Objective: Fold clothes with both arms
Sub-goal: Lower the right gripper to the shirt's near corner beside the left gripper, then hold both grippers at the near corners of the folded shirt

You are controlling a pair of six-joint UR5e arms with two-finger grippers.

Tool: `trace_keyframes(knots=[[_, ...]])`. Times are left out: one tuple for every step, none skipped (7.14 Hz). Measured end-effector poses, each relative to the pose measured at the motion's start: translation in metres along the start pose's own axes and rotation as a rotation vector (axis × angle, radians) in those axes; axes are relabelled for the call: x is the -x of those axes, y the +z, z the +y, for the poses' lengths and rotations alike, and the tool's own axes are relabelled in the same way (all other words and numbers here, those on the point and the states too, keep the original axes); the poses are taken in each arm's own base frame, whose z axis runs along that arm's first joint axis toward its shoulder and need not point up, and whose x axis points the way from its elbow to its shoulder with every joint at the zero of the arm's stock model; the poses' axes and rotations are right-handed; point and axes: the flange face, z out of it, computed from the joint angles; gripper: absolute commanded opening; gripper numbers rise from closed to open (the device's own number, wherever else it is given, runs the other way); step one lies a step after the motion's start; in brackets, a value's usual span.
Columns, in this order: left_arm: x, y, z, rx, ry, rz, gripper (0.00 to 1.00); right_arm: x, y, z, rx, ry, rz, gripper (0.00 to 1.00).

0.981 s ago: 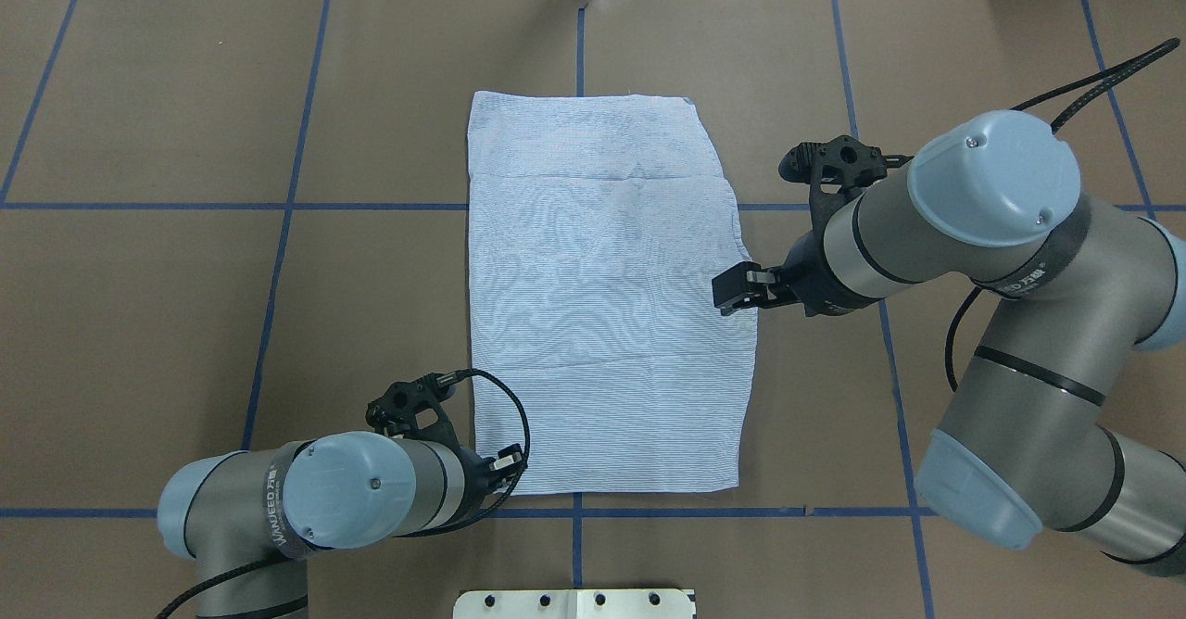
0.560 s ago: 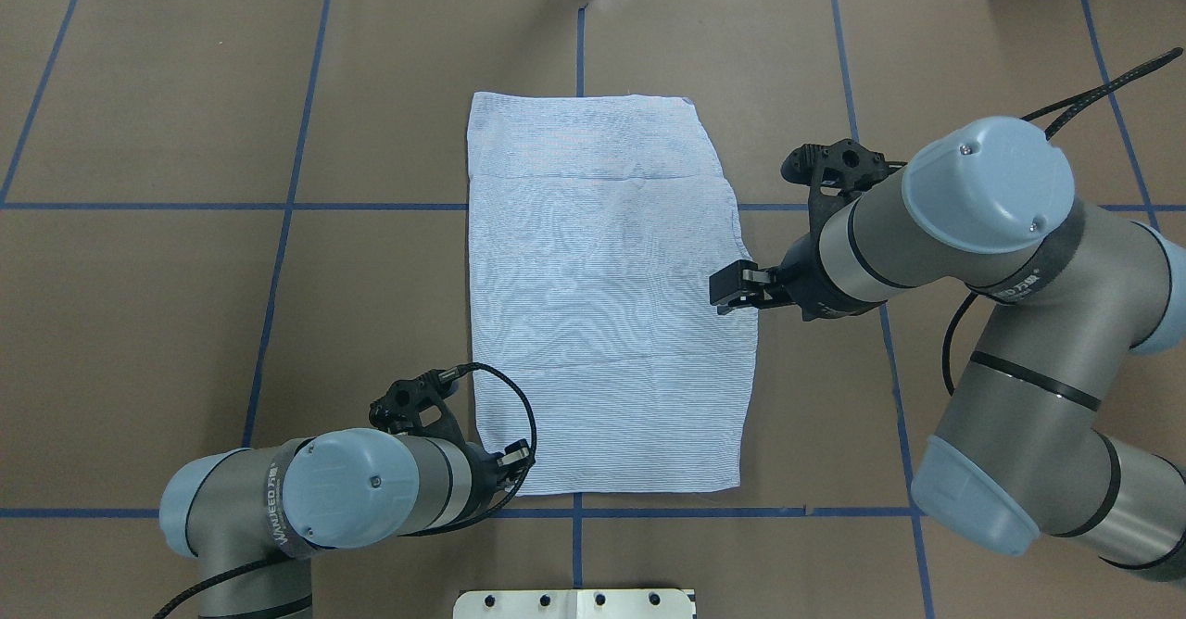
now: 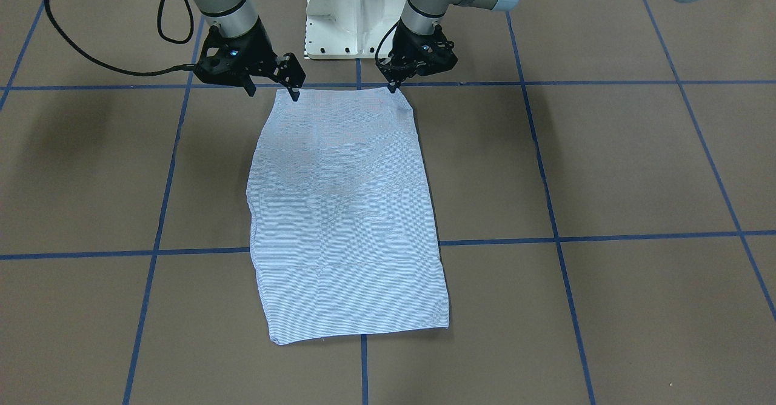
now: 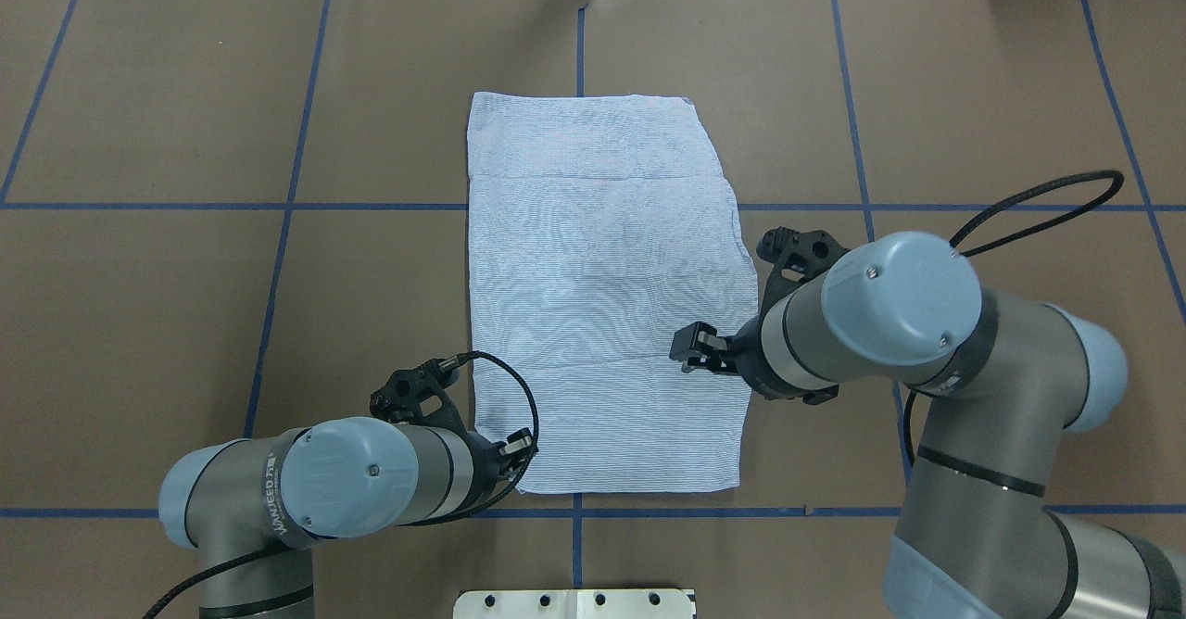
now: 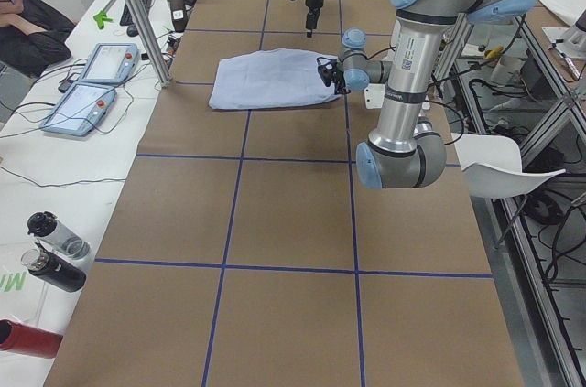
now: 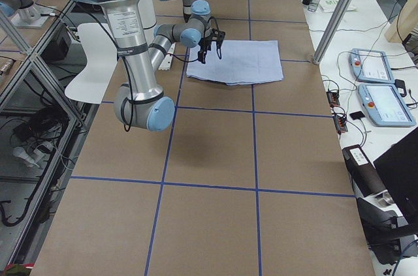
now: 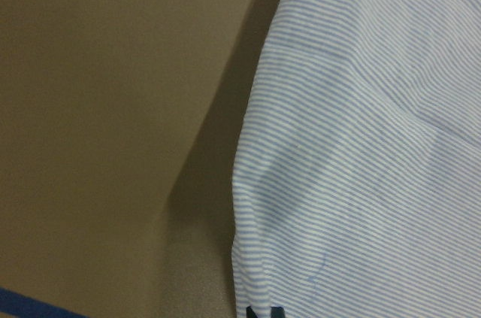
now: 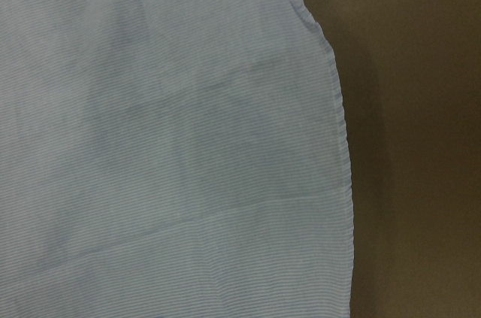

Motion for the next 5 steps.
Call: trace_keyframes(knots=[[0.0,-0.001,-0.002,-0.002,-0.002,0.001,0.0,-0.001,0.016,0.016,0.004,0.051,0.024,1.0],[-0.001,-0.002,-0.003,-0.003,-0.003,0.003,0.0,-0.003,0.028,0.029,0.011,0.11,0.044,1.0],[-0.002,-0.003,-0.004,-0.004,-0.003,0.006,0.0,-0.004,0.041,0.042,0.019,0.162,0.065,1.0],[-0.003,-0.005,-0.005,-0.005,-0.004,0.01,0.0,-0.002,0.055,0.053,0.019,0.204,0.083,1.0],[-0.003,-0.006,-0.006,-0.005,-0.005,0.011,0.0,0.001,0.067,0.058,0.013,0.244,0.096,1.0]])
